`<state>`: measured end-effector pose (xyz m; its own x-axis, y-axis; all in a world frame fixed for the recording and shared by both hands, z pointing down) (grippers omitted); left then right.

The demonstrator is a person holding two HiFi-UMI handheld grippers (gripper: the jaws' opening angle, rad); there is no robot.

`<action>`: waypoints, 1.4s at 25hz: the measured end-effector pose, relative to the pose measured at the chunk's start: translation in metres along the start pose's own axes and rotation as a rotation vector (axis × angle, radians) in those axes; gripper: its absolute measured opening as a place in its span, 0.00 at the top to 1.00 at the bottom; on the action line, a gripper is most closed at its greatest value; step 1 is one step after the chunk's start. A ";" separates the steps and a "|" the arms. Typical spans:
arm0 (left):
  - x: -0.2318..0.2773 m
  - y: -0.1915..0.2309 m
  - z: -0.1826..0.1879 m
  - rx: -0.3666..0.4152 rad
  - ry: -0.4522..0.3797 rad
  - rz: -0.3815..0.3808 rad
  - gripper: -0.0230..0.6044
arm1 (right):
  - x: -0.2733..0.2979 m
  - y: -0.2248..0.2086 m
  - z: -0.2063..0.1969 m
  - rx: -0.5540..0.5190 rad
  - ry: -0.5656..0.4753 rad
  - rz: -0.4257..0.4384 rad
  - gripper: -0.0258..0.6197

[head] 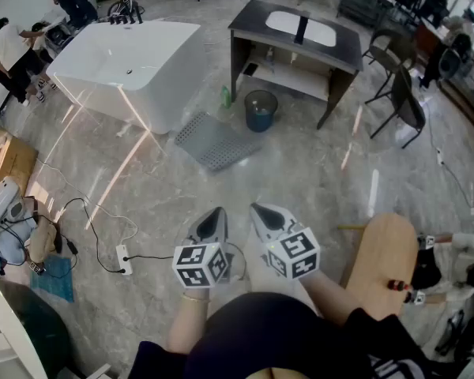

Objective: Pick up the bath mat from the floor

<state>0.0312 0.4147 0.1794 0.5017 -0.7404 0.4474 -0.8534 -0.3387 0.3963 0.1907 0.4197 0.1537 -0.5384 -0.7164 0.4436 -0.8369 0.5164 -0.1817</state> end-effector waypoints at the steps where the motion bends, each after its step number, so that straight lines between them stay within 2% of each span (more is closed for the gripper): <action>1: -0.003 -0.002 -0.003 -0.006 -0.003 0.001 0.96 | -0.003 0.002 -0.004 -0.007 0.008 0.007 0.94; 11: -0.033 0.002 -0.003 -0.014 -0.049 0.008 0.96 | -0.007 0.034 -0.012 -0.048 0.014 0.049 0.94; 17: -0.045 0.010 -0.004 -0.001 -0.052 0.025 0.96 | -0.009 0.051 -0.014 -0.005 -0.019 0.052 0.94; 23: -0.059 0.023 -0.007 -0.011 -0.045 0.052 0.96 | -0.002 0.066 -0.015 -0.006 -0.009 0.066 0.94; 29: -0.053 0.046 -0.003 -0.050 -0.038 0.095 0.96 | 0.023 0.066 -0.004 -0.021 0.007 0.091 0.94; 35: -0.026 0.071 0.018 -0.076 -0.058 0.140 0.96 | 0.066 0.048 0.020 -0.051 0.017 0.131 0.94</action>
<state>-0.0450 0.3996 0.1811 0.3682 -0.8101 0.4563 -0.8999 -0.1872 0.3938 0.1131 0.3877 0.1573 -0.6408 -0.6332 0.4341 -0.7530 0.6286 -0.1946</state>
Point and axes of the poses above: the fingertips, and each gripper's own axes: x forward along the fingers, y to its left, z out of its top, the point moved 8 cm from there along -x, backward along the fingers, and after that the axes turned 2 degrees about y, right-handed, at the moved point
